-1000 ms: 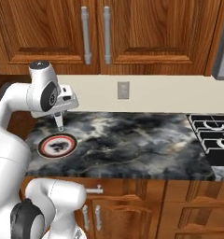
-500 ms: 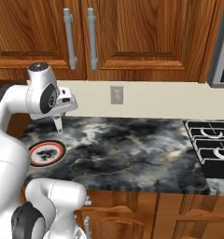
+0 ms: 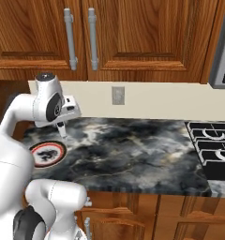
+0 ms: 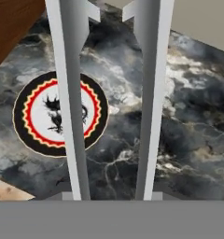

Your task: Pick up the tongs from the counter and place them near the plate next to the oven.

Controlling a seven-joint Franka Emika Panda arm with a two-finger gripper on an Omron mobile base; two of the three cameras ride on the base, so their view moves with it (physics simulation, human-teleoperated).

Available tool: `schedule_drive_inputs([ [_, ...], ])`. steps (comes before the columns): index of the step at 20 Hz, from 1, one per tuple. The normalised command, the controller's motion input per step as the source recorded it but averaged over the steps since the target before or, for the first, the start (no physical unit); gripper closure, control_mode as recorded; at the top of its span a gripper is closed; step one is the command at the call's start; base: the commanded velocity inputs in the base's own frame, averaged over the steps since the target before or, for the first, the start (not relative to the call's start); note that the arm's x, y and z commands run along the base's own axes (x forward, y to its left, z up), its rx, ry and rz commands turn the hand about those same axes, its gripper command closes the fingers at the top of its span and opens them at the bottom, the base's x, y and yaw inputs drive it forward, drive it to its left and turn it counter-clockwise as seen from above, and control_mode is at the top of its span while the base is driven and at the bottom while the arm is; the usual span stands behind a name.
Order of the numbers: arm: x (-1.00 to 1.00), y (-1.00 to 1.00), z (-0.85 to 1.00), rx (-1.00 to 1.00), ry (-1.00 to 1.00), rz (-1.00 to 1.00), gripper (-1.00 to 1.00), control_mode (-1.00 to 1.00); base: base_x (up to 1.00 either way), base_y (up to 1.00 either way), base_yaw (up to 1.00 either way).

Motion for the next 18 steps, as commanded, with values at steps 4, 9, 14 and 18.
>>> schedule_drive_inputs([
  [4, 0.14, -0.06, -0.81, -0.02, 0.15, 0.07, 1.0, -1.0, 0.0, 0.0, 0.0],
  [9, 0.38, -0.13, -0.69, 0.0, 0.19, 0.08, 1.0, -1.0, 0.0, 0.0, 0.0],
  [14, 0.45, -0.16, -0.71, 0.0, 0.2, 0.05, 1.0, -1.0, 0.0, 0.0, 0.0],
  [18, 0.42, -0.17, -0.66, 0.0, 0.13, 0.02, 1.0, -1.0, 0.0, 0.0, 0.0],
])
